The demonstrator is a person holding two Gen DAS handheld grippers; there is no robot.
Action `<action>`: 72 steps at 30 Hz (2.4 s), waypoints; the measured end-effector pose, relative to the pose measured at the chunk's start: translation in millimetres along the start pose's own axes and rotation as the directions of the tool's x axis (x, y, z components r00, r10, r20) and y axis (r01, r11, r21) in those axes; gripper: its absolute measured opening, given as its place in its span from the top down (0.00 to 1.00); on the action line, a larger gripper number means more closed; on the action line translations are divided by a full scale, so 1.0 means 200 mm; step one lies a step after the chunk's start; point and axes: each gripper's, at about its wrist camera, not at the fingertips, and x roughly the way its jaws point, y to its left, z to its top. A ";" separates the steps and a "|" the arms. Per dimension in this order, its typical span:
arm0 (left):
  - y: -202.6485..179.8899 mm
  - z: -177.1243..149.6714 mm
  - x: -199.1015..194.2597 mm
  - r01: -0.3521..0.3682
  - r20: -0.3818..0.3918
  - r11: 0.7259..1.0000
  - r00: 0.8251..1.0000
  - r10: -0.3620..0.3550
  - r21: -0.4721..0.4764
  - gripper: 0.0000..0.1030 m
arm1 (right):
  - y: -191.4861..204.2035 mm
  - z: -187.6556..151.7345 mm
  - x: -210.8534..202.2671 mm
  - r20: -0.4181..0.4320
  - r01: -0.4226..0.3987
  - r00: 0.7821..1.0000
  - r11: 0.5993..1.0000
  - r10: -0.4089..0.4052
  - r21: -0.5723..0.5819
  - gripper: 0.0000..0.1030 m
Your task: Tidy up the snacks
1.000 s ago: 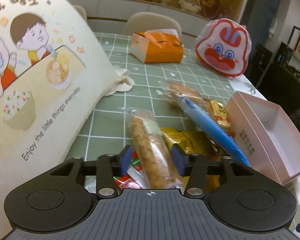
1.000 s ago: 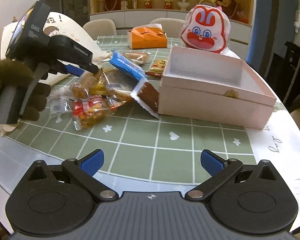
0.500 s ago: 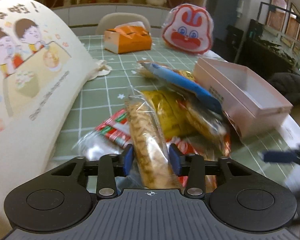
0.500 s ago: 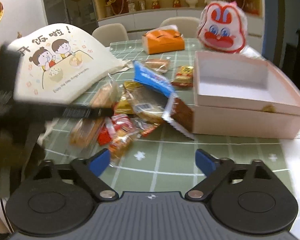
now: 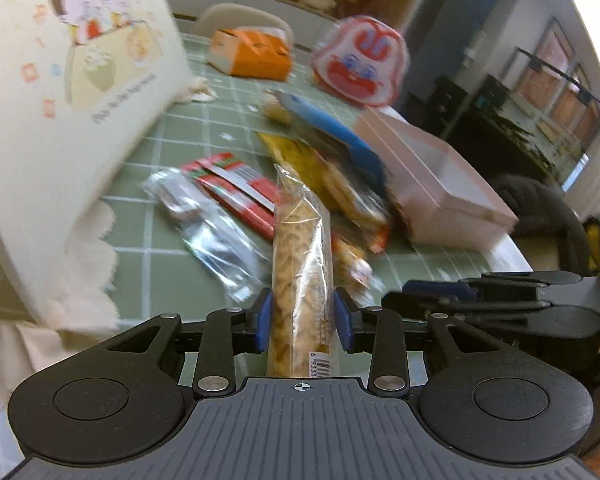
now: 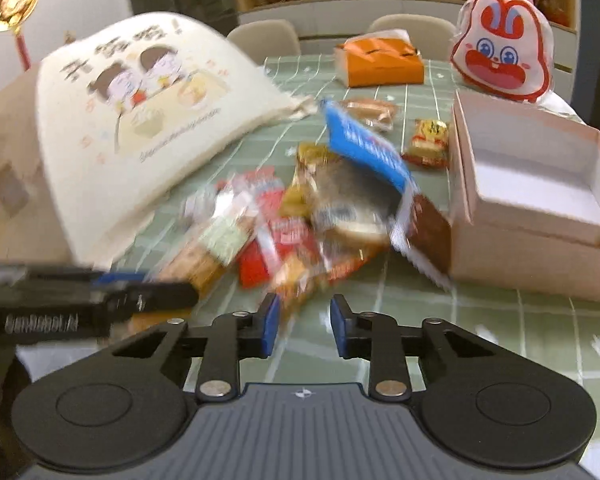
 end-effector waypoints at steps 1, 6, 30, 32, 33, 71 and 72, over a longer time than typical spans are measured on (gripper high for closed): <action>-0.02 -0.01 0.00 0.020 -0.019 1.000 1.000 -0.020 0.006 0.64 | -0.01 -0.03 -0.02 -0.010 0.010 1.000 1.000 -0.010 -0.009 0.75; -0.06 -0.07 -0.05 -0.032 0.011 0.999 0.999 0.032 0.026 0.65 | -0.05 -0.11 -0.13 0.014 0.071 0.997 0.997 -0.071 -0.008 0.74; -0.32 -0.17 -0.03 0.087 -0.072 0.990 0.994 -0.080 0.110 0.65 | -0.16 -0.21 -0.36 0.045 0.134 0.990 0.991 -0.135 0.015 0.80; -0.39 -0.16 -0.04 0.155 -0.076 0.983 0.986 -0.148 0.101 0.66 | -0.25 -0.24 -0.47 0.054 0.146 0.987 0.987 -0.150 0.066 0.81; -0.43 -0.13 -0.06 0.188 -0.062 0.977 0.981 -0.182 0.101 0.66 | -0.30 -0.24 -0.53 0.069 0.150 0.985 0.985 -0.157 0.089 0.81; 0.27 0.48 0.28 0.133 0.294 0.955 0.954 -0.051 -0.265 0.64 | -0.50 0.96 0.18 -0.058 0.094 0.995 0.974 -0.083 0.204 0.62; 0.29 0.49 0.30 0.151 0.285 0.949 0.956 -0.068 -0.278 0.64 | -0.46 0.98 0.26 -0.089 0.104 0.992 0.973 -0.087 0.208 0.62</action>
